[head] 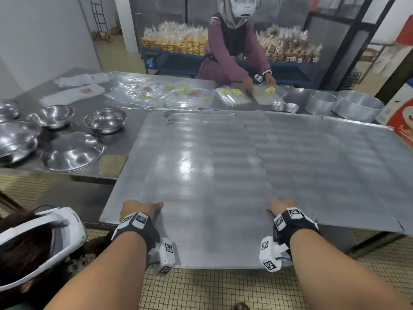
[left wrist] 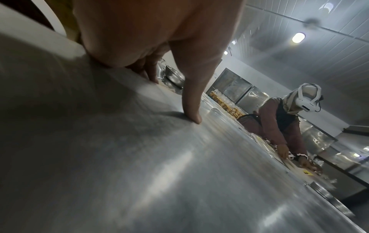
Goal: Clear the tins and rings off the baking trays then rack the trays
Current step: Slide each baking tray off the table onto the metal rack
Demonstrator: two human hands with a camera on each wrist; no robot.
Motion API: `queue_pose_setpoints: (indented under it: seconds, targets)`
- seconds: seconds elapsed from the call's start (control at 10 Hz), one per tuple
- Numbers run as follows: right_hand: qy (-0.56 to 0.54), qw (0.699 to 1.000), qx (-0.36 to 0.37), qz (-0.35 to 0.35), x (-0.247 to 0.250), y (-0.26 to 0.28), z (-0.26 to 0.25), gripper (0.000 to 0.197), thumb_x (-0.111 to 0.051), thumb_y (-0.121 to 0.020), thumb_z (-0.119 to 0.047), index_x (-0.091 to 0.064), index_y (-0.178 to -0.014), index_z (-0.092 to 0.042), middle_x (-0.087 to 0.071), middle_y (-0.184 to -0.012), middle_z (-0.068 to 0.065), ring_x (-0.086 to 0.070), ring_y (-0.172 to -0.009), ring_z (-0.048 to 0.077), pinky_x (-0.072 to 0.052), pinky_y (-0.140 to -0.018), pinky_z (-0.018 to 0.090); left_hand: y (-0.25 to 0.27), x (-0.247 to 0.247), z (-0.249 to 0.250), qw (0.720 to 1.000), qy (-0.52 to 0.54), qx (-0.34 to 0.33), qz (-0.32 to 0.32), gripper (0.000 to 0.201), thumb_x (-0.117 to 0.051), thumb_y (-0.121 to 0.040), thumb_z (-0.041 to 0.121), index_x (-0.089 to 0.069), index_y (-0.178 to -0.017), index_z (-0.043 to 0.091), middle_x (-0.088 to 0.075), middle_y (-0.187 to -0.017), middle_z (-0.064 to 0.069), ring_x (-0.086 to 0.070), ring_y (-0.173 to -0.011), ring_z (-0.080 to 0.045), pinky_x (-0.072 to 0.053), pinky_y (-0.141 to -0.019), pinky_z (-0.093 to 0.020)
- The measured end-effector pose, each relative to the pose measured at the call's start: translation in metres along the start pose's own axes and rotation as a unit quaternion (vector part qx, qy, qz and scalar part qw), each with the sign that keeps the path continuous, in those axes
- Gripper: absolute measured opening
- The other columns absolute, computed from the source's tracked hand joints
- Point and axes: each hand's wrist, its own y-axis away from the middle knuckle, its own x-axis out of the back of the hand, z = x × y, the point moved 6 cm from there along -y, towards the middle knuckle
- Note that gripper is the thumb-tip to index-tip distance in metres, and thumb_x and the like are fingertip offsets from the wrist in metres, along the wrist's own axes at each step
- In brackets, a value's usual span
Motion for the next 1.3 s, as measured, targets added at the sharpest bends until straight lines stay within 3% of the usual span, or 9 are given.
queue_pose_setpoints:
  seconds: [0.2, 0.4, 0.5, 0.6, 0.7, 0.8, 0.9, 1.0, 1.3]
  targets:
    - [-0.035, 0.999, 0.007, 0.013, -0.008, -0.055, -0.012, 0.033, -0.049, -0.094, -0.021, -0.066, -0.120, -0.010, -0.063, -0.128, 0.010, -0.060, -0.118, 0.026, -0.040, -0.076, 0.019, -0.031, -0.016, 0.021, 0.999, -0.036, 0.003, 0.013, 0.064, -0.092, -0.051, 0.050, -0.067, -0.088, 0.004, -0.072, -0.089, -0.018, -0.067, -0.080, -0.039, -0.059, -0.082, -0.049]
    - [-0.130, 0.991, -0.039, 0.025, -0.012, -0.088, -0.022, 0.040, -0.058, -0.093, -0.021, -0.061, -0.125, 0.003, -0.061, -0.126, 0.019, -0.058, -0.117, 0.031, -0.035, -0.074, 0.024, -0.066, -0.037, 0.032, 0.998, -0.051, 0.039, 0.016, 0.078, -0.091, -0.042, 0.054, -0.067, -0.097, 0.004, -0.072, -0.097, -0.019, -0.068, -0.087, -0.041, -0.058, -0.086, -0.050]
    - [-0.142, 0.989, -0.034, 0.031, -0.015, -0.107, -0.028, 0.028, -0.065, -0.084, -0.019, -0.070, -0.103, 0.001, -0.069, -0.108, 0.019, -0.063, -0.088, 0.028, -0.045, -0.072, 0.029, -0.092, -0.051, 0.027, 0.996, -0.055, 0.059, 0.027, 0.090, -0.088, -0.032, 0.059, -0.067, -0.100, 0.005, -0.072, -0.100, -0.019, -0.067, -0.089, -0.043, -0.057, -0.087, -0.051]
    - [-0.152, 0.986, -0.042, 0.047, -0.016, -0.116, -0.033, 0.019, -0.066, -0.076, -0.015, -0.063, -0.067, 0.001, -0.070, -0.077, 0.015, -0.060, -0.069, 0.029, -0.047, -0.062, 0.032, -0.108, -0.059, 0.024, 0.992, -0.082, 0.079, 0.044, 0.104, -0.086, -0.030, 0.064, -0.062, -0.113, 0.007, -0.066, -0.113, -0.020, -0.064, -0.097, -0.045, -0.056, -0.090, -0.053]
    - [-0.157, 0.986, -0.049, 0.027, -0.020, -0.121, -0.037, 0.019, -0.058, -0.085, -0.013, -0.065, -0.077, 0.003, -0.067, -0.087, 0.017, -0.057, -0.077, 0.030, -0.038, -0.065, 0.027, -0.099, -0.056, 0.035, 0.988, -0.112, 0.091, 0.050, 0.102, -0.088, -0.036, 0.064, -0.059, -0.117, 0.008, -0.059, -0.118, -0.020, -0.061, -0.101, -0.044, -0.054, -0.093, -0.054]
    - [-0.176, 0.982, -0.046, 0.046, -0.018, -0.121, -0.038, 0.023, -0.055, -0.087, -0.009, -0.069, -0.098, 0.005, -0.068, -0.102, 0.021, -0.060, -0.089, 0.035, -0.044, -0.074, 0.031, -0.099, -0.058, 0.039, 0.987, -0.119, 0.101, 0.042, 0.098, -0.091, -0.049, 0.058, -0.053, -0.125, 0.008, -0.050, -0.126, -0.021, -0.055, -0.111, -0.045, -0.050, -0.098, -0.055]
    - [-0.210, 0.974, -0.040, 0.069, -0.017, -0.119, -0.037, 0.022, -0.055, -0.087, -0.007, -0.069, -0.098, 0.007, -0.068, -0.101, 0.024, -0.053, -0.079, 0.033, -0.044, -0.072, 0.035, -0.103, -0.061, 0.039, 0.986, -0.125, 0.103, 0.036, 0.100, -0.091, -0.054, 0.056, -0.051, -0.131, 0.006, -0.049, -0.133, -0.023, -0.053, -0.119, -0.045, -0.046, -0.103, -0.054]
    - [-0.250, 0.964, -0.040, 0.085, -0.014, -0.113, -0.036, 0.022, -0.057, -0.084, -0.007, -0.070, -0.096, 0.006, -0.069, -0.095, 0.025, -0.059, -0.079, 0.035, -0.048, -0.074, 0.037, -0.103, -0.060, 0.038, 0.987, -0.124, 0.100, 0.036, 0.098, -0.089, -0.054, 0.058, -0.055, -0.129, 0.006, -0.053, -0.132, -0.023, -0.054, -0.118, -0.044, -0.046, -0.103, -0.052]
    - [-0.313, 0.946, -0.040, 0.079, -0.015, -0.101, -0.037, 0.012, -0.063, -0.079, -0.005, -0.068, -0.085, 0.004, -0.065, -0.079, 0.018, -0.056, -0.070, 0.029, -0.044, -0.066, 0.031, -0.103, -0.053, 0.022, 0.991, -0.079, 0.099, 0.033, 0.098, -0.090, -0.035, 0.058, -0.063, -0.113, 0.005, -0.066, -0.116, -0.020, -0.063, -0.101, -0.045, -0.055, -0.092, -0.053]
